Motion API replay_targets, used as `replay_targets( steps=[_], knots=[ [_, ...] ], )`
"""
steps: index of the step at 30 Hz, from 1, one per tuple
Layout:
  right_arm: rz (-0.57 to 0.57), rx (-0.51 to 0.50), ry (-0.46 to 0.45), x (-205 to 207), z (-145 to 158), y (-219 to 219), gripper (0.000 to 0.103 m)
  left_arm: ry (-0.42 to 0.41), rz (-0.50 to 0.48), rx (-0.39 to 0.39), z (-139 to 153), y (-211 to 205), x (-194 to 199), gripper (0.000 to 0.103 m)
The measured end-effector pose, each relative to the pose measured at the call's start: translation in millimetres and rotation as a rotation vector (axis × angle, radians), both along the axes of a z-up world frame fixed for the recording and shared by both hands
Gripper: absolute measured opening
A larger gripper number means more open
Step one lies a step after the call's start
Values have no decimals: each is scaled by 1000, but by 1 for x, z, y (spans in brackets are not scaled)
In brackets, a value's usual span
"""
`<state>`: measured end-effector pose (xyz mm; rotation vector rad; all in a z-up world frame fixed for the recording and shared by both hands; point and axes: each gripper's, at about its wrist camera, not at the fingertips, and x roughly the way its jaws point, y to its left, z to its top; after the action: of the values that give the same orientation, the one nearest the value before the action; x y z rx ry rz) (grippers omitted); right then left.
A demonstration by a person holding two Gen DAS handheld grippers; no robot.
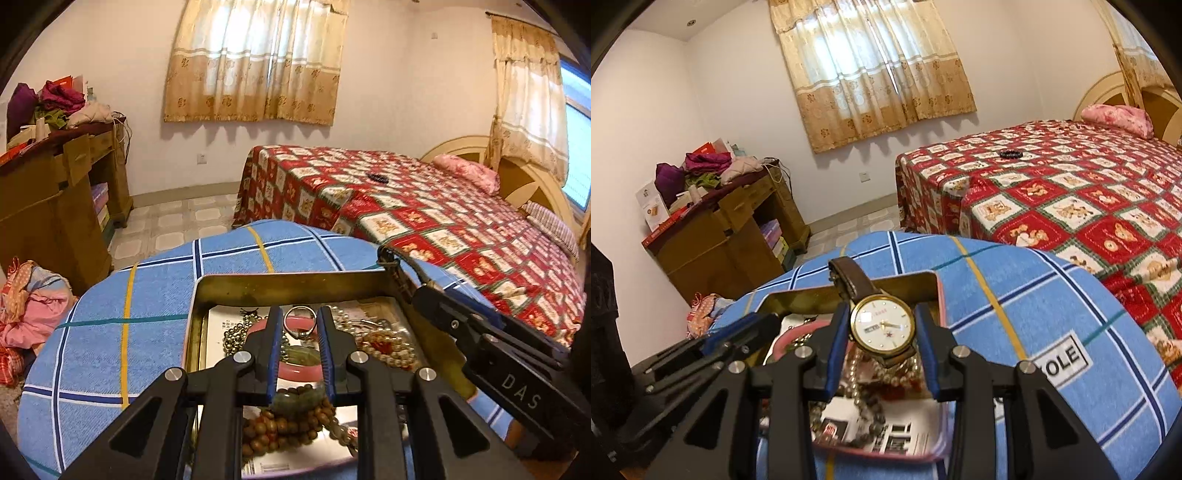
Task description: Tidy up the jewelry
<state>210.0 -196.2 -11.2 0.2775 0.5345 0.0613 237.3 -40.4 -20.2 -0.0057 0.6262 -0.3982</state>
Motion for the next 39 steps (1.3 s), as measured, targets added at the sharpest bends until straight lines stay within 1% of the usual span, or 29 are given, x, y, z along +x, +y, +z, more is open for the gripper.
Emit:
replay_targets(
  steps=[2, 4, 7, 14, 17, 23, 27, 29, 30, 31, 33, 34, 35, 36, 37, 38, 39],
  knots=[
    [-5, -40, 2, 4, -2, 3, 38, 12, 14, 4, -2, -1, 4, 19],
    [-7, -50, 9, 5, -5, 3, 38, 23, 28, 7, -4, -1, 8, 19],
    [-16, -52, 17, 6, -8, 1, 38, 32, 45, 25, -7, -3, 11, 19],
    [-14, -67, 42, 13, -12, 4, 38, 47, 49, 41, -12, -4, 15, 19],
    [-6, -71, 56, 17, -14, 6, 38, 70, 66, 72, -20, -6, 21, 19],
    [6, -53, 79, 20, -18, 4, 38, 65, 69, 111, -23, -13, 22, 19],
    [37, -68, 97, 23, -19, 10, 39, 65, 80, 114, -24, -12, 22, 19],
    [42, -61, 93, 22, -19, 10, 40, 64, 88, 120, -24, -11, 22, 19],
    [45, -54, 91, 23, -19, 9, 46, 63, 89, 128, -24, -12, 21, 19],
    [52, -42, 83, 21, -19, 8, 48, 60, 93, 139, -25, -14, 21, 20],
    [41, -37, 67, 18, -17, 8, 51, 55, 94, 156, -25, -16, 21, 23],
    [36, -36, 62, 17, -17, 7, 54, 51, 92, 162, -24, -18, 20, 30],
    [25, -32, 50, 15, -16, 6, 60, 40, 93, 171, -24, -19, 18, 42],
    [19, -27, 34, 13, -14, 4, 61, 30, 101, 180, -23, -20, 17, 51],
    [9, -27, 17, 9, -12, 4, 62, 12, 118, 187, -22, -20, 15, 64],
    [-3, -29, -4, 5, -10, 4, 65, -9, 130, 180, -19, -18, 11, 66],
    [-16, -34, -20, 2, -8, 3, 68, -20, 133, 170, -17, -17, 9, 67]
  ],
)
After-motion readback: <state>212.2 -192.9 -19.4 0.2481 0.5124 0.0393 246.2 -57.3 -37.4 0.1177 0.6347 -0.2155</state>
